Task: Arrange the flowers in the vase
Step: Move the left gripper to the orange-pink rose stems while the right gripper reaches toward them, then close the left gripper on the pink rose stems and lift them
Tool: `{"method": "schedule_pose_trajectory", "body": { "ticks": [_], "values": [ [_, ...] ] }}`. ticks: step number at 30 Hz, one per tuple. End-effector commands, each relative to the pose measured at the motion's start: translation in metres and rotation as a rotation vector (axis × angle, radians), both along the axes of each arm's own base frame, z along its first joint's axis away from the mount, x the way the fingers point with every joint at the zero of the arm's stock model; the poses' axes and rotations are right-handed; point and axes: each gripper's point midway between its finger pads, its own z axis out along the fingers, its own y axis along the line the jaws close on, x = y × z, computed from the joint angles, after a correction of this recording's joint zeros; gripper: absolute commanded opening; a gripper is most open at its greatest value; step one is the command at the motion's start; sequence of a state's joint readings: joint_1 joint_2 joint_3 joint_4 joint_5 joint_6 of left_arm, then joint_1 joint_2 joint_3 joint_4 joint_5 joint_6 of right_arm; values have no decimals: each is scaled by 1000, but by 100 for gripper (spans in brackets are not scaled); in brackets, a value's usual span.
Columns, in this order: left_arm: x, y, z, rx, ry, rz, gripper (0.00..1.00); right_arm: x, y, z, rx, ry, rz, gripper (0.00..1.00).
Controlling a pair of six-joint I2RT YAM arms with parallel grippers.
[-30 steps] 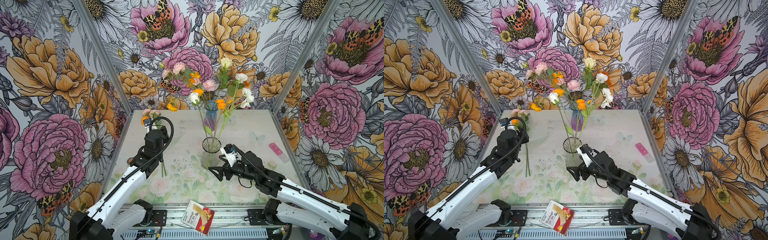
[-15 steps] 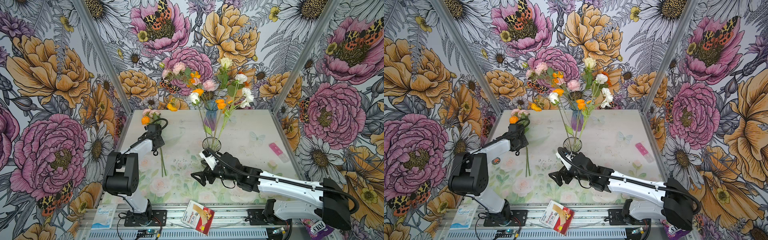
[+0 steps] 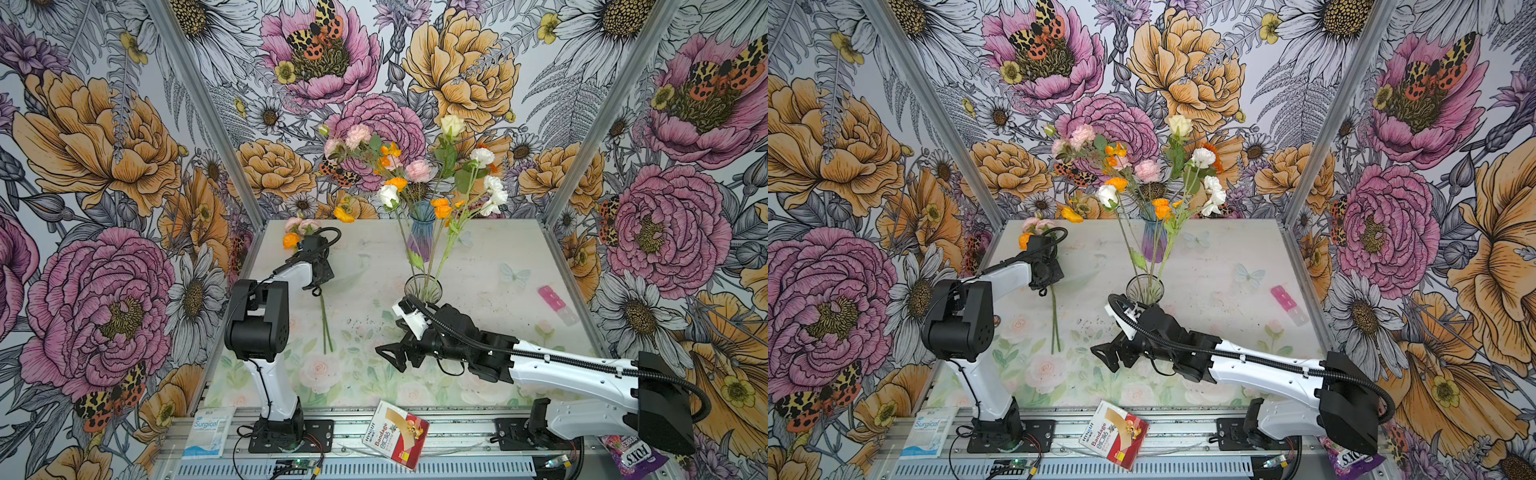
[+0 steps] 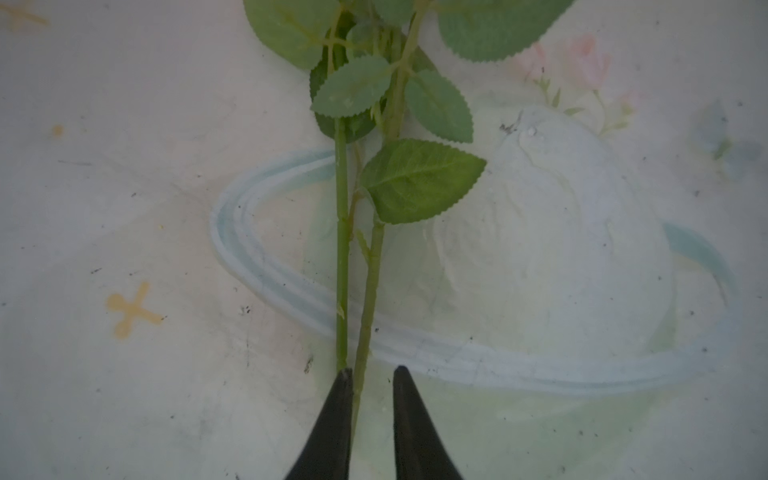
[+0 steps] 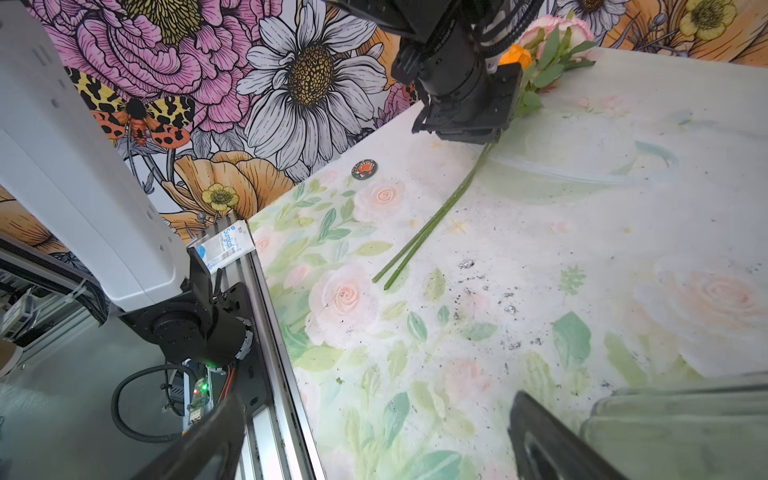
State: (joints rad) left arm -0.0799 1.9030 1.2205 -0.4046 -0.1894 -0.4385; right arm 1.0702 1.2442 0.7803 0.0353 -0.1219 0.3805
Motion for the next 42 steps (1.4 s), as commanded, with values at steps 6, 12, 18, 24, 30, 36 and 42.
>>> {"method": "schedule_pose_trajectory", "body": {
  "ticks": [6, 12, 18, 24, 30, 36, 42],
  "values": [
    [7, 5, 1, 17, 10, -1, 20, 2, -8, 10, 21, -33, -29, 99],
    [11, 4, -8, 8, 44, -7, 20, 2, -9, 10, 18, -32, -29, 99],
    [13, 2, -10, 3, 53, -10, 20, 2, -12, 10, 15, -35, -35, 99],
    [14, 2, -10, -2, 54, -14, 21, 3, -12, 8, 7, -39, -35, 100],
    [15, -3, -22, -31, 88, -29, 19, 2, -11, 8, 9, -34, -28, 99],
    [16, -5, -25, -35, 98, -36, 12, 2, -12, 7, 6, -35, -31, 100],
    [14, -4, -4, 21, 62, -57, 2, 2, -12, 7, 6, -35, -31, 100]
  ]
}}
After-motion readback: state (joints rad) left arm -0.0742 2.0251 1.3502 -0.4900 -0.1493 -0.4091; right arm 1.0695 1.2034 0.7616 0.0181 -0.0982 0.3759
